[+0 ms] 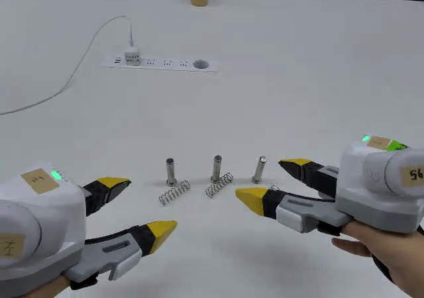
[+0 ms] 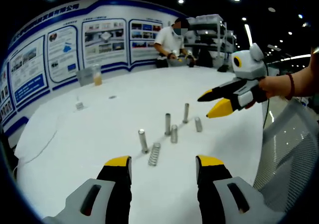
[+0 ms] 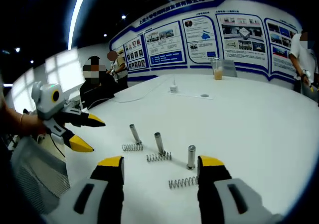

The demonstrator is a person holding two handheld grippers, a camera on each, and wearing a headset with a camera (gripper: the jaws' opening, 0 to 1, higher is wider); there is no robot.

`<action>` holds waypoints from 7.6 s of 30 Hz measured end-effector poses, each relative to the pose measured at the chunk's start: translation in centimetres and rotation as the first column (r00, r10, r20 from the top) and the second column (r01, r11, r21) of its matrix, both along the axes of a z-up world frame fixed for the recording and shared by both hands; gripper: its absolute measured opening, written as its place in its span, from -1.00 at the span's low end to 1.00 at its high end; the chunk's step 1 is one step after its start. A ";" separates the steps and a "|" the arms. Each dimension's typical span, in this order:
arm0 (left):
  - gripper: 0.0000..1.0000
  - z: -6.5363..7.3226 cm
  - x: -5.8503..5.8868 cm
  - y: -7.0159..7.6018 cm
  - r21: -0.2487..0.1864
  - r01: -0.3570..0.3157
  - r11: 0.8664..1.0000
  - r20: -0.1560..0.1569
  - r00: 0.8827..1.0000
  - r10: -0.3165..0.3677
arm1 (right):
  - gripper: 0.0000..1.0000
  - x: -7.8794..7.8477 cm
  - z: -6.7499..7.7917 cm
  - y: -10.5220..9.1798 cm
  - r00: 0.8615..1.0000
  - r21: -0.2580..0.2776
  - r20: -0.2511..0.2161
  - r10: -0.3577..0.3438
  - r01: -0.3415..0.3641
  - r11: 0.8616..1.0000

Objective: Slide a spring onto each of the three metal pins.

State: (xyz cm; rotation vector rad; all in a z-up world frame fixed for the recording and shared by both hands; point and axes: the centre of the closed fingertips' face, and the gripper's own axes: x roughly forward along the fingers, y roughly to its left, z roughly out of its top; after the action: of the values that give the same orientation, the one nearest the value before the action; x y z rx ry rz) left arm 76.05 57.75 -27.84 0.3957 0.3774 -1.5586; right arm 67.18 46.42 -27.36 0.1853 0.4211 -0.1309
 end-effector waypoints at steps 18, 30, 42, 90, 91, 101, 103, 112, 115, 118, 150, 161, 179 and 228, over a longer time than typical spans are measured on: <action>-0.28 -3.8 1.4 -2.2 0.068 0.083 0.994 -0.009 0.997 -0.083 | 0.20 -1.0 -1.0 1.8 1.000 0.048 -0.009 0.027 -0.026 0.998; -0.46 -5.8 2.0 -3.2 0.096 0.093 0.991 -0.044 0.995 -0.089 | 0.20 -0.8 -1.1 2.6 0.999 0.046 -0.012 0.045 -0.044 0.998; -0.63 -6.3 1.4 -3.9 0.103 0.141 0.985 -0.049 0.989 -0.136 | 0.21 -0.5 -1.0 2.5 0.999 0.056 -0.010 0.030 -0.029 0.998; -0.80 2.2 -3.5 -3.4 -0.156 0.220 0.963 0.009 0.975 -0.221 | -0.04 2.2 4.1 3.7 0.984 0.259 0.179 0.023 -0.070 0.963; -0.80 2.5 -3.6 -3.4 -0.166 0.221 0.961 0.013 0.975 -0.222 | -0.06 2.3 4.3 3.8 0.983 0.269 0.185 0.024 -0.074 0.960; -0.80 5.2 -5.1 -3.5 -0.278 0.261 0.924 0.026 0.964 -0.265 | -0.39 3.0 5.9 4.7 0.966 0.353 0.254 0.042 -0.133 0.926; -0.80 5.7 -5.2 -3.5 -0.294 0.264 0.919 0.023 0.963 -0.269 | -0.41 3.1 6.3 4.9 0.962 0.372 0.271 0.040 -0.143 0.917; -0.80 7.3 -6.1 -3.4 -0.340 0.302 0.891 0.086 0.953 -0.290 | -0.55 3.2 7.6 5.4 0.942 0.446 0.334 0.030 -0.186 0.875; -0.80 7.6 -6.3 -3.4 -0.344 0.315 0.884 0.103 0.949 -0.298 | -0.58 3.2 7.7 5.7 0.941 0.455 0.336 0.036 -0.196 0.869; -0.80 7.5 -6.4 -3.4 -0.338 0.328 0.882 0.121 0.945 -0.305 | -0.66 3.2 7.9 5.9 0.938 0.467 0.344 0.036 -0.204 0.860; -0.25 3.1 -3.3 -1.6 -0.141 0.158 0.977 0.044 0.987 -0.153 | -0.76 4.7 7.7 5.3 0.961 -0.016 0.234 0.149 -0.149 0.989; 0.08 2.1 -2.3 -0.4 -0.110 0.091 0.990 -0.027 0.995 -0.094 | -0.76 6.3 6.1 5.4 0.971 -0.139 0.165 0.170 -0.148 0.979; 0.62 1.5 -1.2 0.6 -0.102 0.026 0.994 -0.046 0.998 -0.031 | -0.76 10.4 4.8 5.2 0.976 -0.238 0.113 0.184 -0.154 0.959; 0.94 1.2 -1.4 0.3 -0.111 0.007 0.994 -0.084 0.996 -0.017 | -0.75 14.1 -1.0 5.0 0.968 -0.366 -0.104 0.228 -0.251 0.896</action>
State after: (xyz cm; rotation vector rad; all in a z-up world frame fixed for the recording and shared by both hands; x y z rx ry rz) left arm 74.66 58.03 -26.67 0.2464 0.3532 -1.6037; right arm 81.31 51.44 -28.41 -0.2522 0.4663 0.0278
